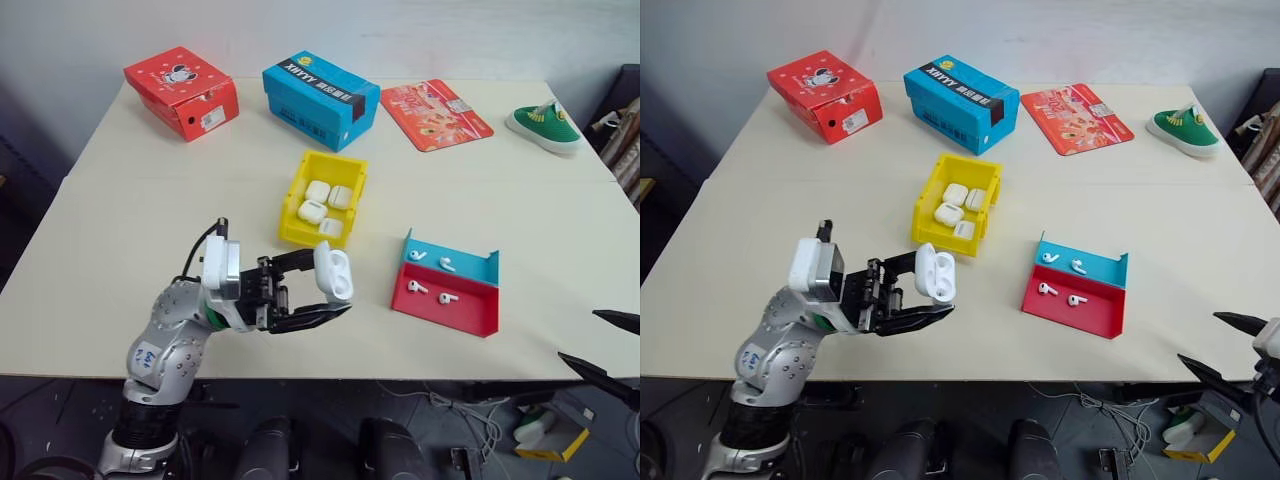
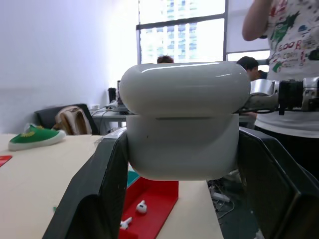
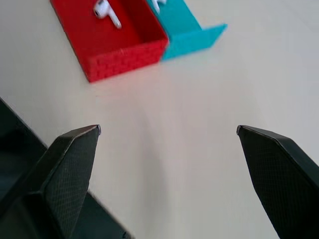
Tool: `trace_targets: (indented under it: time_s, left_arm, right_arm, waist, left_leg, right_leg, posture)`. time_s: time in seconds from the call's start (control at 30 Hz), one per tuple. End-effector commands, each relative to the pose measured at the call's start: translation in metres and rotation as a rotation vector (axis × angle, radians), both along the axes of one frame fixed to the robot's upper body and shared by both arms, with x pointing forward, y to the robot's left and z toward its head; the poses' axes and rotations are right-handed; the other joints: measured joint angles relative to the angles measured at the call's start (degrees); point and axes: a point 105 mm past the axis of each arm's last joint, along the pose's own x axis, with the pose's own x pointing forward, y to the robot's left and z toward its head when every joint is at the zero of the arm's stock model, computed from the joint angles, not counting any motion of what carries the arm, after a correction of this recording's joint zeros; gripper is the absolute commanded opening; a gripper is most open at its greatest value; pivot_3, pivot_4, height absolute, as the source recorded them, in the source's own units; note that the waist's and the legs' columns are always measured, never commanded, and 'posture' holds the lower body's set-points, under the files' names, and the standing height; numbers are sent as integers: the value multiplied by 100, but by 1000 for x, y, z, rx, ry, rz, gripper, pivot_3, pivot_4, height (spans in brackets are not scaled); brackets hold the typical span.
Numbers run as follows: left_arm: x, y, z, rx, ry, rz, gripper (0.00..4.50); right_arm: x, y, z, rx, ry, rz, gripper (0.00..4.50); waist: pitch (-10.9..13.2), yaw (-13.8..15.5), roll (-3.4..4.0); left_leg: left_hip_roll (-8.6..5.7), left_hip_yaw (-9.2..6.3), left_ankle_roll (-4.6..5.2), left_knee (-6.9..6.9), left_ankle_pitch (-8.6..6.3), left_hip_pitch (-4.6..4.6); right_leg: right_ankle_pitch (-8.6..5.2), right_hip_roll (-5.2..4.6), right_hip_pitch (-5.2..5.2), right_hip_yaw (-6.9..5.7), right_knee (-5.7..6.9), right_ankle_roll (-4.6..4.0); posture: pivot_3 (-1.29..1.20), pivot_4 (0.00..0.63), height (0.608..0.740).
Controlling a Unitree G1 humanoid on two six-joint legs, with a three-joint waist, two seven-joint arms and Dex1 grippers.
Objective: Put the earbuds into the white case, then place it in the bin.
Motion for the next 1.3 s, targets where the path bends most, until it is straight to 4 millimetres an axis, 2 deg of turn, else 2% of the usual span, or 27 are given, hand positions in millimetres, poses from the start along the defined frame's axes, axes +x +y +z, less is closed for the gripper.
trace_targets:
  time_s: [0.03,0.1,0.17,0.3,0.4,0.67,0.8,1.07,1.3]
  left_arm:
    - [3,-11,13,-63,-27,-30,2800]
    - [8,-13,14,-66,-31,-31,2800]
    - [11,-15,12,-46,-54,-35,2800]
    - [15,-20,10,-29,-79,-45,2800]
    - [10,-20,6,4,-28,-93,2800]
    - [2,-17,0,9,6,-67,2800]
    - [0,-18,-1,12,10,-55,2800]
    - [-2,-17,-4,27,14,-45,2800]
    - [-4,-16,-5,36,22,-47,2800]
  right_arm:
    - [21,12,31,14,-75,-23,4500]
    - [39,41,49,55,-78,52,4500]
    - [49,69,58,55,-26,142,4500]
    - [55,109,54,-27,89,279,4500]
    - [63,121,46,-127,129,310,3891]
    - [80,140,22,-205,195,398,1089]
    - [90,141,9,-263,206,422,1089]
    - [109,143,3,-327,192,449,1089]
    - [110,139,-3,-363,236,449,1089]
  waist:
    - [0,-30,1]
    - [-6,-75,10]
    - [-14,-128,29]
    - [-15,-41,29]
    - [-15,23,29]
    - [-14,5,28]
    - [-14,1,28]
    - [-14,-9,29]
    - [-14,-4,29]
  left_leg:
    - [3,3,0,0,1,1]
    - [8,6,0,4,2,3]
    - [12,5,-1,4,3,5]
    - [16,-22,-9,0,5,-7]
    - [10,-28,-5,11,4,-27]
    - [-4,-48,21,47,3,-80]
    - [-3,-55,20,68,2,-84]
    - [1,-53,19,81,3,-84]
    - [1,-54,19,81,3,-84]
  right_leg:
    - [1,0,0,2,0,0]
    - [2,2,-1,4,3,-2]
    - [1,3,-3,4,10,-3]
    - [-4,8,-9,-8,15,-14]
    - [-4,6,-15,-21,7,-14]
    - [13,-1,-18,-50,-8,14]
    - [12,-2,-16,-54,-18,14]
    - [12,1,-18,-54,-5,14]
    - [12,0,-18,-55,-4,14]
  posture:
    - [0,150,740]
    - [0,150,740]
    - [0,150,740]
    - [0,150,740]
    - [0,150,740]
    - [0,150,740]
    - [0,150,740]
    - [0,150,740]
    - [0,150,740]
